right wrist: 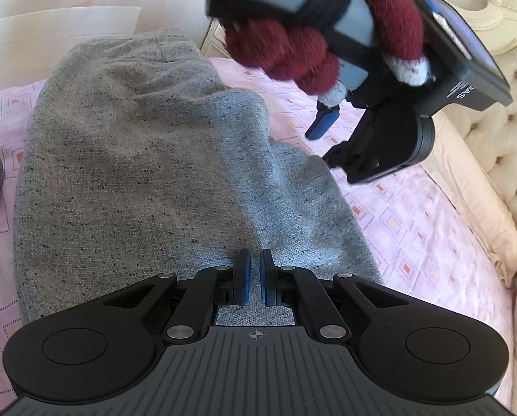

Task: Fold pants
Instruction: 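Open the right gripper to release the fabric onto the trousers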

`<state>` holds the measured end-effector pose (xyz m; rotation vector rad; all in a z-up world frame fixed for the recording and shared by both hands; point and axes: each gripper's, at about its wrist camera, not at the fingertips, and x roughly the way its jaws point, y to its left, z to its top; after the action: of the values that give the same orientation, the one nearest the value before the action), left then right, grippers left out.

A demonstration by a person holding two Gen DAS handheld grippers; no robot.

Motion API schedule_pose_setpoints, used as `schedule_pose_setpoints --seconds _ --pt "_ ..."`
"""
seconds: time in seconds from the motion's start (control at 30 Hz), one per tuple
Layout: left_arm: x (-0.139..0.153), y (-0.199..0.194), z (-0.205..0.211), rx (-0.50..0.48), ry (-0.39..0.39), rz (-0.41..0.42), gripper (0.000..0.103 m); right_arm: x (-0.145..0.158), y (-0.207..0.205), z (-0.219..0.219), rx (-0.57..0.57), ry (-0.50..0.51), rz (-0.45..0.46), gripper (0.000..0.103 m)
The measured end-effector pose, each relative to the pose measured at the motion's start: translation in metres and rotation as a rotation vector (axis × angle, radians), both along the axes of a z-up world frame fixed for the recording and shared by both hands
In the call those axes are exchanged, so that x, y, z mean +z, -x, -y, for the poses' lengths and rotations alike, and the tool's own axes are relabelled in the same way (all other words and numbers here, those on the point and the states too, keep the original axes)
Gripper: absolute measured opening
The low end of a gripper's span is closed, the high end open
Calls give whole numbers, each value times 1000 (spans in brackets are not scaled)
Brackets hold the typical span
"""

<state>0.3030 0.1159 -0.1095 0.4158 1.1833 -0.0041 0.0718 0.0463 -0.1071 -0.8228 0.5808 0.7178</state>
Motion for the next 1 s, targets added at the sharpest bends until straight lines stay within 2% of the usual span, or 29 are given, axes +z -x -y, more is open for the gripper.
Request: schedule_pose_setpoints --seconds 0.03,0.1,0.13,0.23,0.33,0.4,0.47,0.57,0.63,0.73,0.8,0.9,0.97,1.0 --pt "2 -1 -2 18 -18 22 37 1 -3 1 -13 -17 -8 6" --pt "4 -8 -4 45 -75 70 36 5 -12 5 -64 -66 -35 6" --pt "7 -11 -6 57 -69 79 36 8 -18 8 -105 -95 -43 6" --pt "25 -8 -24 111 35 116 36 13 -41 19 -216 -189 -90 6" --pt "36 13 -38 128 146 124 37 7 -70 30 -336 -261 -153 5" --pt "35 34 -46 128 178 124 37 9 -83 38 -396 -328 -175 6" --pt "28 51 -51 119 201 100 37 12 -88 44 -449 -355 -176 6" --pt "8 75 -59 116 189 61 38 22 -88 63 -478 -526 -237 6" --pt "-1 88 -65 106 172 60 41 25 -91 73 -480 -612 -274 7" --pt "-3 110 -67 85 151 66 41 28 -92 73 -459 -653 -273 12" --pt "2 119 -70 74 144 71 41 29 -87 65 -417 -655 -263 12" --pt "14 128 -89 137 214 106 41 33 -70 49 -325 -615 -212 12" --pt "11 130 -102 182 180 112 41 34 -64 40 -286 -580 -188 12" --pt "2 127 -109 206 147 67 41 33 -63 36 -271 -572 -193 12"
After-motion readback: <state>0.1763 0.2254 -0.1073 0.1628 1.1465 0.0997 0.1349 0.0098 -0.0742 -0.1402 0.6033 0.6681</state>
